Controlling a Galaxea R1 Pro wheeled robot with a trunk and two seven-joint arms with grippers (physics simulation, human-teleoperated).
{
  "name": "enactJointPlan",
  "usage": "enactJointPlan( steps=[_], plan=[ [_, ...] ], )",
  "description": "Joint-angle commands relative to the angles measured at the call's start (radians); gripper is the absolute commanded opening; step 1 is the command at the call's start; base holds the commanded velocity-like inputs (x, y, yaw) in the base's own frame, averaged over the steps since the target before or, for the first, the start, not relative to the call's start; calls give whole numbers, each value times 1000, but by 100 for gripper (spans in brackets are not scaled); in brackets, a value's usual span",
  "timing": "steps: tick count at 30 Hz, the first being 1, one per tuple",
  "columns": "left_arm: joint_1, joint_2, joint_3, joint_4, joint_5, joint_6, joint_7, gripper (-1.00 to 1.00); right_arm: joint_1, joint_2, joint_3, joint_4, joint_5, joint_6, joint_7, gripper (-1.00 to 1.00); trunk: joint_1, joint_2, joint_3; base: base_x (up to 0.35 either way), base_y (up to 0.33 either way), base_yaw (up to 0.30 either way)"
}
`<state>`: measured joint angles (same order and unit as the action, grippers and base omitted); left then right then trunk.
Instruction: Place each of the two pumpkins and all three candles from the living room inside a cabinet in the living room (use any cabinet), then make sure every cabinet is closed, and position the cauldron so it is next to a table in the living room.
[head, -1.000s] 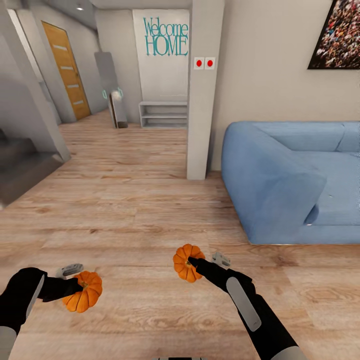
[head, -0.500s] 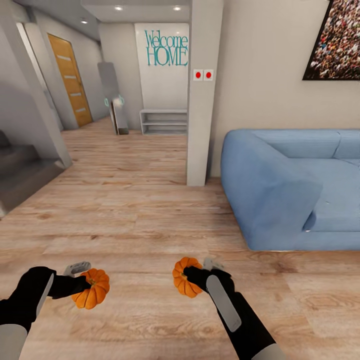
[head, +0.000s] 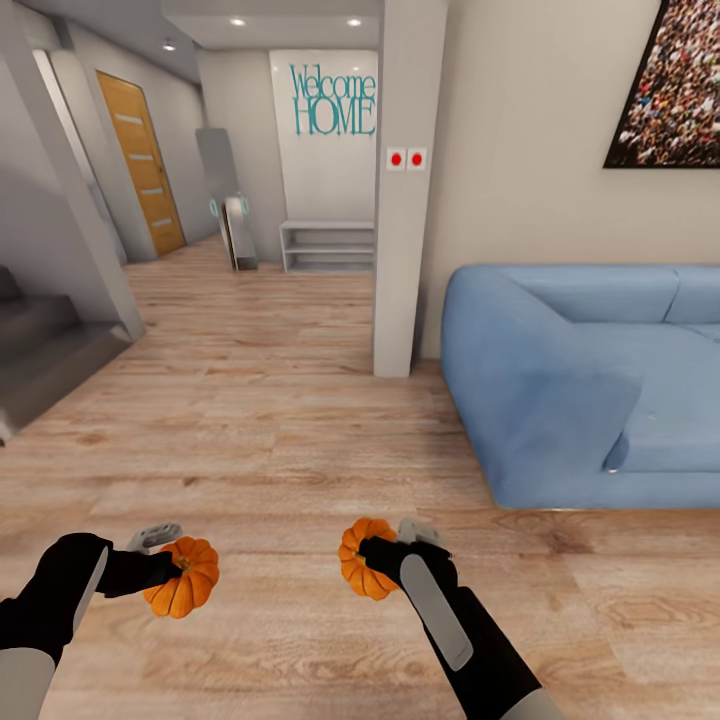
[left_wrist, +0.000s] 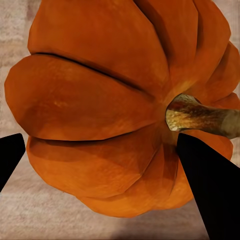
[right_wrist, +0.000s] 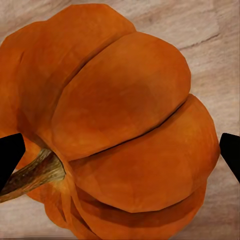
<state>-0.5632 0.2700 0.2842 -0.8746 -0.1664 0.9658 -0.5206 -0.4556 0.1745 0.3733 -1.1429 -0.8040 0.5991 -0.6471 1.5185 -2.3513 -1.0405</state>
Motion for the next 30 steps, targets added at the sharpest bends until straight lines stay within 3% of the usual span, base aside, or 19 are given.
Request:
enactJointPlan(
  steps=[1, 30],
  plan=[
    [0, 0, 0, 0, -1, 0, 2, -100, 0, 0, 7, 0, 3, 1, 0, -100, -4, 7, 3, 0, 0, 0],
    [0, -3, -5, 0, -4, -22, 2, -100, 0, 0, 21, 2, 3, -51, 0, -100, -115, 210, 94, 0, 0, 0]
  ],
)
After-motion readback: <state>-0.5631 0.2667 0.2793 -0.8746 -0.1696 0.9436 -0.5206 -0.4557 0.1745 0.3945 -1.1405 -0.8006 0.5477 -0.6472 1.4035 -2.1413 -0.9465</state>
